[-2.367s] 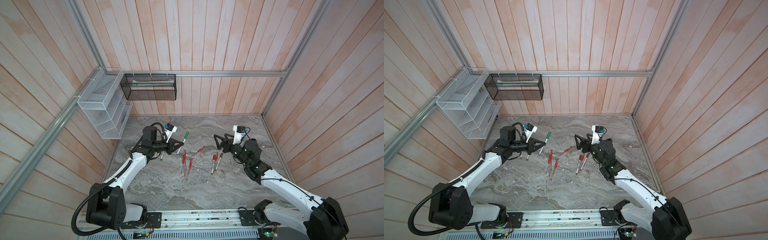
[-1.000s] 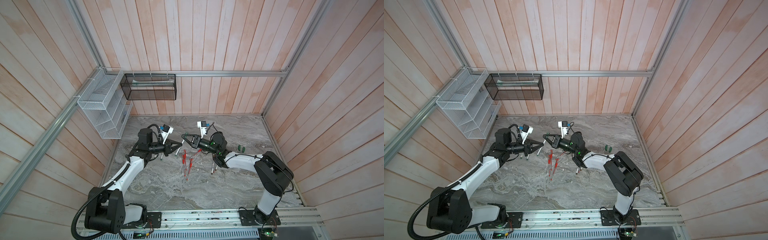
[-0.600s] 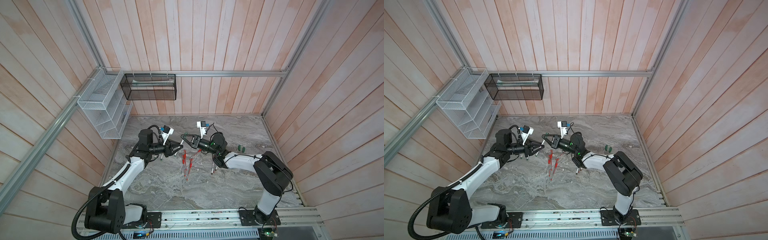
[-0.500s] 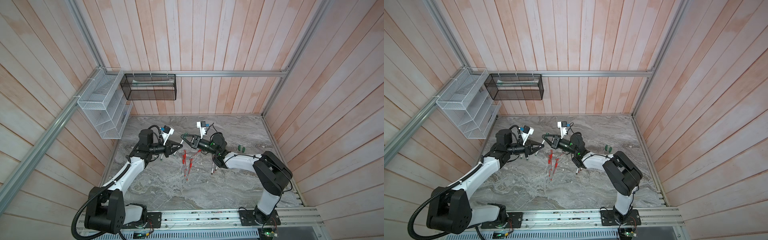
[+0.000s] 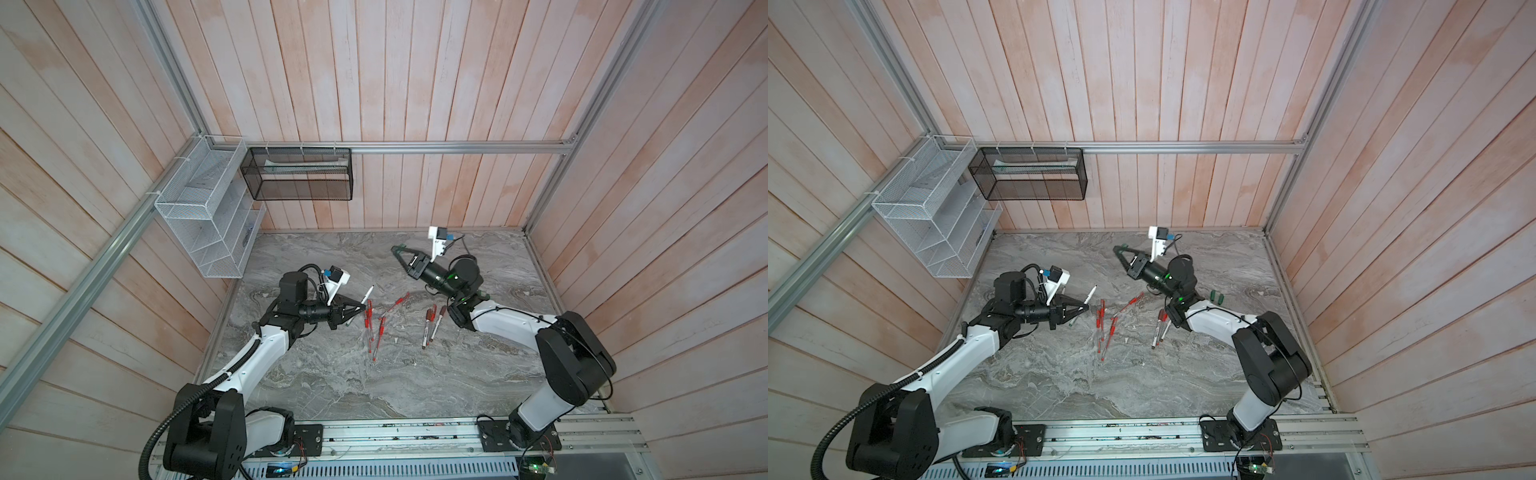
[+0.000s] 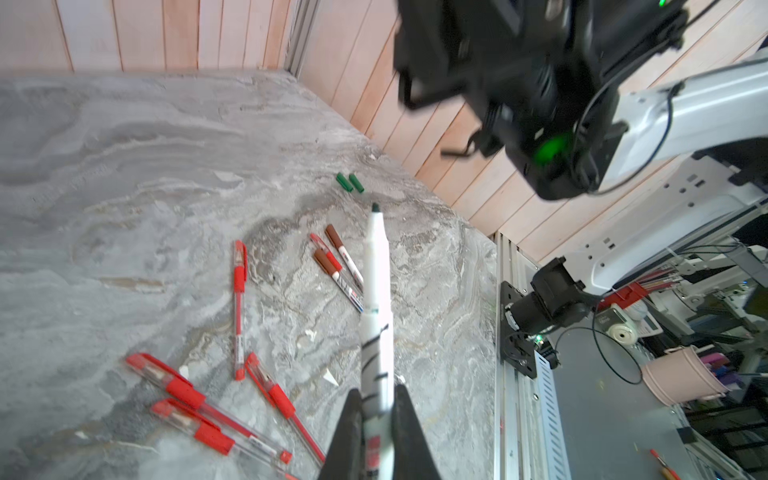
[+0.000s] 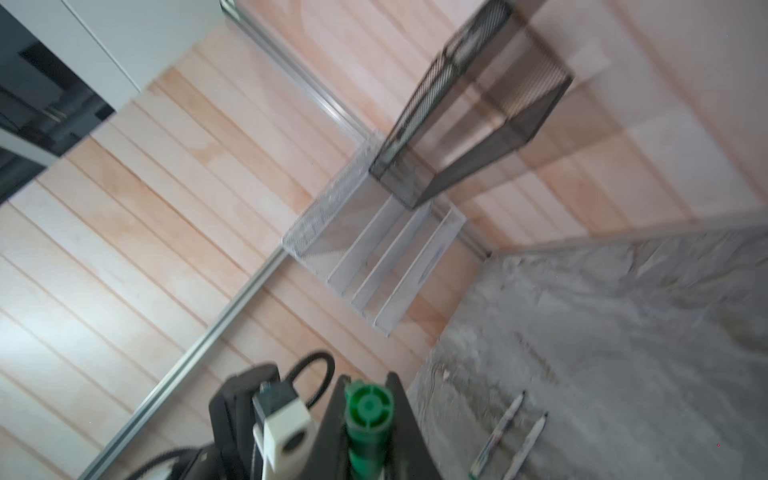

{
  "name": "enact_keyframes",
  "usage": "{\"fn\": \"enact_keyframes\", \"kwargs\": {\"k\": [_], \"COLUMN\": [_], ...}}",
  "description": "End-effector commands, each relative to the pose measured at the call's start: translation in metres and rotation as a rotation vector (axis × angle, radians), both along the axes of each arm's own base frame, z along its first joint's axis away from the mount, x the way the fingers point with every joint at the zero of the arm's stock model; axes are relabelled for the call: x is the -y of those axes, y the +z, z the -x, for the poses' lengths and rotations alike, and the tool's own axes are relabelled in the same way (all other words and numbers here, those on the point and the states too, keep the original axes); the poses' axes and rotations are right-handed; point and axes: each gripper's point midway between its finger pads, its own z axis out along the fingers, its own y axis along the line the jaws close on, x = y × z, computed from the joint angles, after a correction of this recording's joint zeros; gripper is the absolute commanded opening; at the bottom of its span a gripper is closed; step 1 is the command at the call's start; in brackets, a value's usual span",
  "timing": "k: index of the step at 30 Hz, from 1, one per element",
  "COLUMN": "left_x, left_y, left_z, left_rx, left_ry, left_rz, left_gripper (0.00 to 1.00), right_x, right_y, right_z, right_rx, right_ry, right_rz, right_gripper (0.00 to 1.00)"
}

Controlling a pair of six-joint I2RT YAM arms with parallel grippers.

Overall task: Remove pen caps from pens
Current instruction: Open the pen cap on the pen, then place the pen at the middle-left of the table.

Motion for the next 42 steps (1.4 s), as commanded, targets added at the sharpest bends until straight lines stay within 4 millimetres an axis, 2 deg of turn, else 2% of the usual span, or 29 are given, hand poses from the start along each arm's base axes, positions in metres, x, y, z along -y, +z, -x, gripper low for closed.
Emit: {"fn": "enact_keyframes", "kwargs": {"k": [1, 5, 9, 13, 17, 22, 28, 34, 42], "left_x": [0.001, -0.008, -0.032, -0.061, -0.080, -0.082, -0.090, -0.090, -0.097], "left_y": [0.007, 0.005, 0.003, -0.021, -0.046, -0.074, -0.112, -0.139, -0.166], "left_z": [0.003, -0.018, -0.050, -0.077, -0.095, -0.110, -0.121, -0.128, -0.130], "left_rx": [0.034, 0.046, 0.039, 0.028, -0.051, -0.200, -0.295, -0.408, -0.445], "left_ry": [-0.022, 0.084, 0.261, 0.442, 0.574, 0.620, 0.660, 0.665, 0.684], "left_rz": [0.009, -0.047, -0.115, -0.227, -0.297, -0.305, -0.378, -0.414, -0.476], "left_gripper": [0.00, 0.00, 0.00, 0.00, 0.00, 0.00, 0.00, 0.00, 0.01], "right_x": [0.019, 0.019, 0.033, 0.058, 0.083, 0.116, 0.140, 0.155, 0.177], "right_y": [0.007, -0.013, -0.036, -0.068, -0.082, -0.093, -0.103, -0.109, -0.118], "right_z": [0.001, 0.004, 0.014, 0.016, 0.019, 0.023, 0.031, 0.038, 0.041], "right_rx": [-0.001, -0.045, -0.074, -0.135, -0.170, -0.211, -0.226, -0.241, -0.262], "right_ry": [-0.052, -0.045, -0.091, -0.198, -0.272, -0.333, -0.387, -0.413, -0.458], "right_rz": [-0.119, -0.092, 0.011, 0.181, 0.294, 0.338, 0.394, 0.419, 0.451], "right_gripper": [0.00, 0.00, 0.00, 0.00, 0.00, 0.00, 0.00, 0.00, 0.00]}}
